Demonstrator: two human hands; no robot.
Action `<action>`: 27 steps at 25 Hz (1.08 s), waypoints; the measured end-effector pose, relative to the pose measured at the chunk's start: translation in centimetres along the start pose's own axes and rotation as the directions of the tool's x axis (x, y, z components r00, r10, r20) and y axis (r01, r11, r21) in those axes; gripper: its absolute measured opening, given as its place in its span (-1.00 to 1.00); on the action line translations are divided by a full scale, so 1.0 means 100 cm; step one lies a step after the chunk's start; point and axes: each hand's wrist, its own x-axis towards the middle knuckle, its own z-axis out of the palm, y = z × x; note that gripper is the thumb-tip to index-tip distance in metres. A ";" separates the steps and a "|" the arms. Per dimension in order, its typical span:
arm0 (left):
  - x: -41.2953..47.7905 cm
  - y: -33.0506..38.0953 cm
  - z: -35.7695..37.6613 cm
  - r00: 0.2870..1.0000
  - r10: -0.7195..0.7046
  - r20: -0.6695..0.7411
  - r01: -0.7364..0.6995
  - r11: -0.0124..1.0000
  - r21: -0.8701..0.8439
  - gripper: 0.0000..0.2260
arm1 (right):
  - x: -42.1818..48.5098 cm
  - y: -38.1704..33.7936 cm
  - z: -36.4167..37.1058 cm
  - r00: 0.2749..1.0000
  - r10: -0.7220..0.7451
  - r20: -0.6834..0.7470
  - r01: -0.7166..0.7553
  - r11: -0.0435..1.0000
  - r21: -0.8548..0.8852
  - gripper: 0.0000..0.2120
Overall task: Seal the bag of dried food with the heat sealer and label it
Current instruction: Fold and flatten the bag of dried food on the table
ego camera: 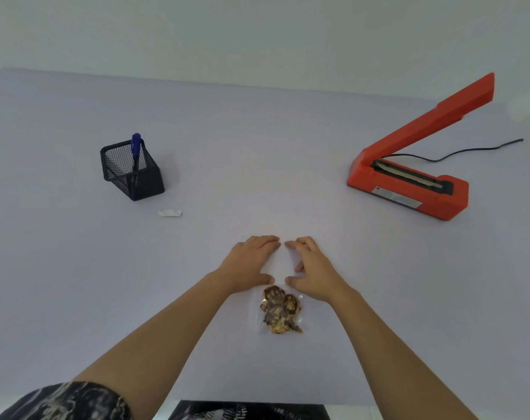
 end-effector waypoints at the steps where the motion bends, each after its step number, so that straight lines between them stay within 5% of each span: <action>1: 0.002 -0.001 -0.001 1.000 -0.003 0.008 0.003 1.000 0.014 -0.27 | 0.001 -0.002 -0.001 1.000 0.013 0.009 -0.013 1.000 -0.001 -0.29; 12: 0.013 -0.010 -0.007 0.999 -0.029 0.014 0.028 0.995 0.092 -0.02 | 0.011 -0.012 -0.008 0.984 0.171 0.040 -0.171 0.985 0.007 0.01; 24: 0.009 -0.004 -0.009 0.987 -0.156 -0.039 0.159 0.984 0.079 0.11 | 0.005 -0.012 -0.007 0.970 0.244 -0.006 -0.240 0.960 0.145 0.11; 27: 0.003 -0.004 -0.006 0.983 -0.162 -0.082 0.165 0.986 0.030 0.02 | -0.001 -0.009 -0.004 0.985 0.161 -0.054 -0.152 0.977 0.147 -0.04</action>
